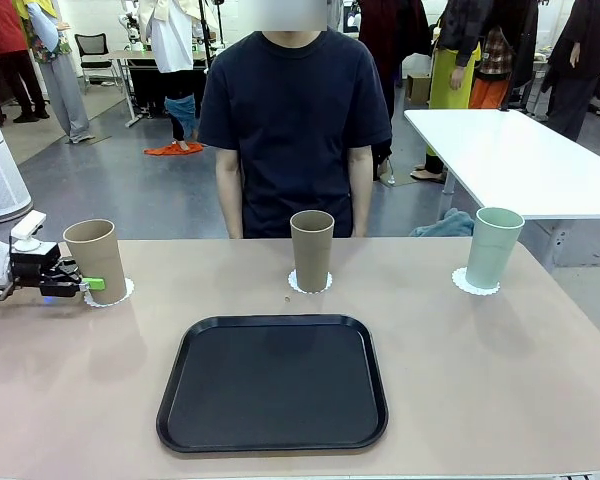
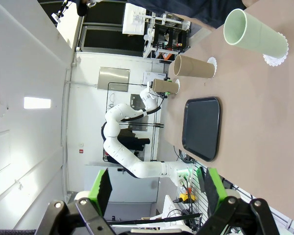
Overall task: Place coasters on the table and set cups on them.
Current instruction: Take one Reusable plastic cup from the Flat Tray and place it on a coaster set by the human.
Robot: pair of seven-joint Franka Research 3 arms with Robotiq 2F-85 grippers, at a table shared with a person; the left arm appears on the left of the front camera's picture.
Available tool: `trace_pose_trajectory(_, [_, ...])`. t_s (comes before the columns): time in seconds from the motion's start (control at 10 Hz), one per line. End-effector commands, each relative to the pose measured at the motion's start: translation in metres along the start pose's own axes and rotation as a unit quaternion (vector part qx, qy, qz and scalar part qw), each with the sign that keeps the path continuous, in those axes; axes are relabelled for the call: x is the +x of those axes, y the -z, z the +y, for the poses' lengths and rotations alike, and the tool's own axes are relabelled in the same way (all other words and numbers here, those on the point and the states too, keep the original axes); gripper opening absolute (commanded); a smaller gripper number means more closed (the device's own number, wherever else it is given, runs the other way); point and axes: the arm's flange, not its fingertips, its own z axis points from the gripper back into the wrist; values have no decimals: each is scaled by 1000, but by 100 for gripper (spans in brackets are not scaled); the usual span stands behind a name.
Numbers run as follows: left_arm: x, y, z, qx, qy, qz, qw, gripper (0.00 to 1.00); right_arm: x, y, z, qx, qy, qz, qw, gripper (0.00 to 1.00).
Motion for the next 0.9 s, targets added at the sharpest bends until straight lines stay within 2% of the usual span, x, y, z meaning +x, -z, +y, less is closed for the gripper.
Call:
trace_pose_trajectory(0.0, [-4,1,7,-14,-1,14,1000,84,0,1,3,7,7,-4,1000,100])
trace_pose_trajectory(0.6, [-2,0,7,-9,2,11,1000,84,0,1,3,7,7,-4,1000,100])
trace_pose_trajectory(0.7, [-3,1,6,-10,5,7,1000,100,0,1,3,7,7,-4,1000,100])
trace_pose_trajectory(0.8, [-1,0,8,-14,4,5,1000,100,0,1,3,7,7,-4,1000,100])
